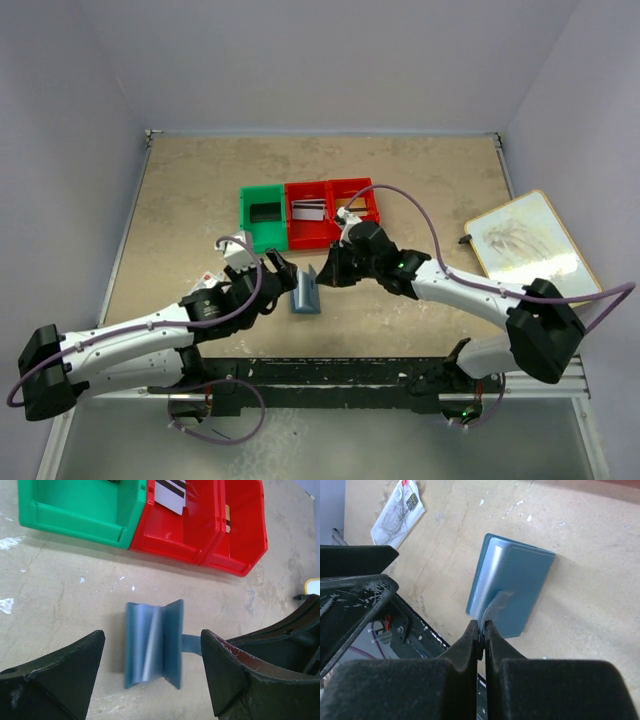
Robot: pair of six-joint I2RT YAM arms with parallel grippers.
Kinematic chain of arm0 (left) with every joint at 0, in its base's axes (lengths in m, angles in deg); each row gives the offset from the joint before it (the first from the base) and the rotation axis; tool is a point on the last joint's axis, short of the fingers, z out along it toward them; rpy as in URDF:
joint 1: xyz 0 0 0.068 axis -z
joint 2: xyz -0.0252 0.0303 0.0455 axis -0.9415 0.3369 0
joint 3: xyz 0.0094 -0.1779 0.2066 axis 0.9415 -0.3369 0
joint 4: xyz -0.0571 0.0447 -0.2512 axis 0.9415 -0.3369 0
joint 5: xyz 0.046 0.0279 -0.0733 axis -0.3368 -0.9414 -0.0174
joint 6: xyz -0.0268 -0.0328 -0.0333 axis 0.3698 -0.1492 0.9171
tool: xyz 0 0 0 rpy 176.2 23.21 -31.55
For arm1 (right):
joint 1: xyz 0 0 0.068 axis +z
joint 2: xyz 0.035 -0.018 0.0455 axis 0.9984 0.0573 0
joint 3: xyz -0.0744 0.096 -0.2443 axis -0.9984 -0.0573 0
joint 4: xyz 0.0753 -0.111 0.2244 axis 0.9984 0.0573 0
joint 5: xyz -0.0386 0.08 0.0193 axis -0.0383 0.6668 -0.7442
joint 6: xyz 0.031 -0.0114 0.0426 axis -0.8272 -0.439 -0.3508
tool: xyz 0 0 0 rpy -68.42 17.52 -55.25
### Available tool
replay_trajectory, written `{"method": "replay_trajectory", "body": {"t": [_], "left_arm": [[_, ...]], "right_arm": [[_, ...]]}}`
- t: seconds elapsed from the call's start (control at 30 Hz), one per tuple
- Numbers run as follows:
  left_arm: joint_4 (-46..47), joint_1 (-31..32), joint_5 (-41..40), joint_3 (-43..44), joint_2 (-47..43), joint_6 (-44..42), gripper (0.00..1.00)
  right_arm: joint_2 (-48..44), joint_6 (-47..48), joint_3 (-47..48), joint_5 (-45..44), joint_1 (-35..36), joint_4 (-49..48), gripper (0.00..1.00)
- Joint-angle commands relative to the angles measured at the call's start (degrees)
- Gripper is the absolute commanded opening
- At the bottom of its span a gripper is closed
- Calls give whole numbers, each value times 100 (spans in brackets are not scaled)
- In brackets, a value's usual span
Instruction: Take the credit cards out of the card holder
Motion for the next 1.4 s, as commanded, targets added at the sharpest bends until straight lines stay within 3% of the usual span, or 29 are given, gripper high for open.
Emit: {"method": "replay_trajectory", "body": {"t": [0.0, 0.2, 0.37, 0.77, 1.17, 1.37], "left_arm": [[-291, 12, -462, -15, -106, 213, 75], [-58, 12, -141, 77, 205, 135, 74], [209, 9, 113, 140, 476, 0, 72], [910, 21, 526, 107, 748, -251, 68], [792, 20, 1059, 864, 2025, -925, 64], [617, 20, 938, 840, 2205, -681, 63]], "right_arm": [[193, 175, 290, 413, 6, -347, 4], [261, 314, 385, 437, 2, -93, 5], [60, 139, 245, -365, -81, 331, 4], [-442, -590, -1418, -404, -524, -110, 4], [-303, -854, -1411, -407, -541, -120, 4], [-136, -891, -1334, -553, -547, 28, 4]]}}
